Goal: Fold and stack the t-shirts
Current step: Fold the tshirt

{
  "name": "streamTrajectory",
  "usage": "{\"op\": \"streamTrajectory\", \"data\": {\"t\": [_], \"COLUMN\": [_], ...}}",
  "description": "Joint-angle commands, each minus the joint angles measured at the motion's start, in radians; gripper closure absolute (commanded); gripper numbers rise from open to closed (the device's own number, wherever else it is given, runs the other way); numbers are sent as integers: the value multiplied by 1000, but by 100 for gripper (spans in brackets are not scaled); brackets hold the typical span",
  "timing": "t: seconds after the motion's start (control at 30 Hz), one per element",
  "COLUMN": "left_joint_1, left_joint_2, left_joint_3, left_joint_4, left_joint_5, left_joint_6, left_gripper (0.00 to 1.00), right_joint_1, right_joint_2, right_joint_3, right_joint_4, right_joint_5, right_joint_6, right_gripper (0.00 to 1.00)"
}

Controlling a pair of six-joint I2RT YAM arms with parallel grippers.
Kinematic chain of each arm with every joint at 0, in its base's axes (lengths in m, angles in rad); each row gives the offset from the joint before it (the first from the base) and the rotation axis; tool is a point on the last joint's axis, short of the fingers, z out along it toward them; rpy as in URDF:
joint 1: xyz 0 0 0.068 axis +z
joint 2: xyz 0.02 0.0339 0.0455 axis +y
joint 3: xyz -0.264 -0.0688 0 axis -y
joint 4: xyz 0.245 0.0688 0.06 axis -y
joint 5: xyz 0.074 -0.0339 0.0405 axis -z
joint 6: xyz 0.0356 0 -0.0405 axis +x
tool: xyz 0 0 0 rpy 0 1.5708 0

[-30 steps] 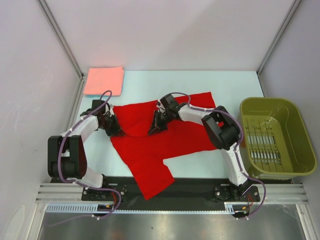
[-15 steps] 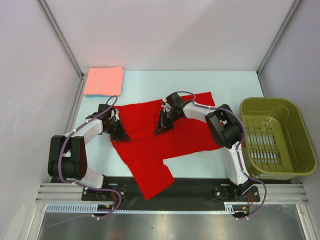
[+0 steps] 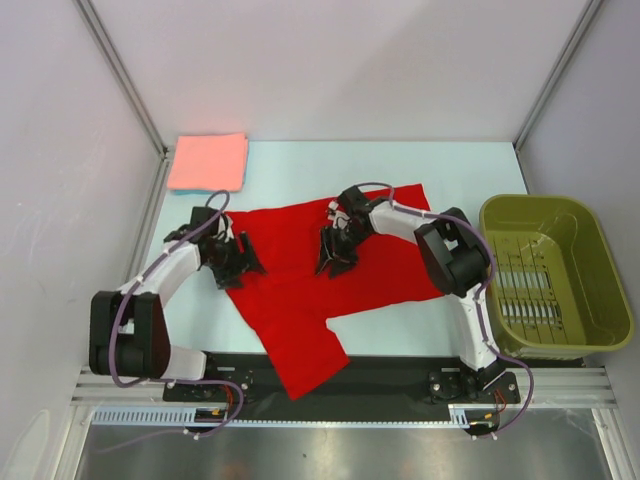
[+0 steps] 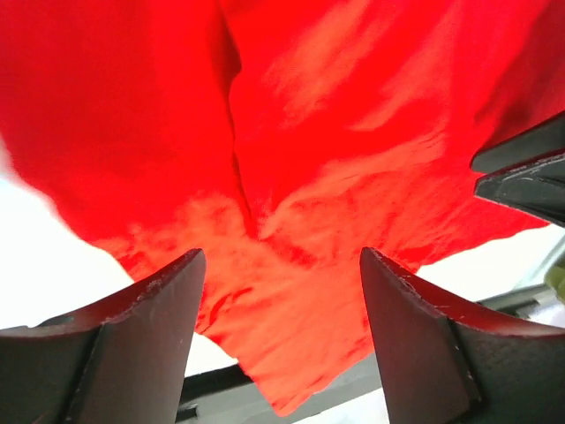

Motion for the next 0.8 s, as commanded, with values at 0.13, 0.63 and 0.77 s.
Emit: {"op": "streamTrajectory", "data": {"t": [0.13, 0.63, 0.77], "left_joint_1": [139, 168, 170], "left_joint_2": [35, 595, 649], "left_joint_3": [286, 757, 789], "left_joint_4": [-21, 127, 133], "left_joint_5": [-176, -224, -188], "left_joint_6": [84, 263, 253], "left_gripper": [25, 18, 18], "right_joint_1": [-194, -533, -549], "right_joint_2": [-122, 153, 269], "right_joint_3": [193, 662, 822], "right_joint_4": [-166, -87, -101], "right_joint_5": [293, 626, 606], "right_joint_6": [-123, -246, -255], "right_gripper": [36, 18, 25]}}
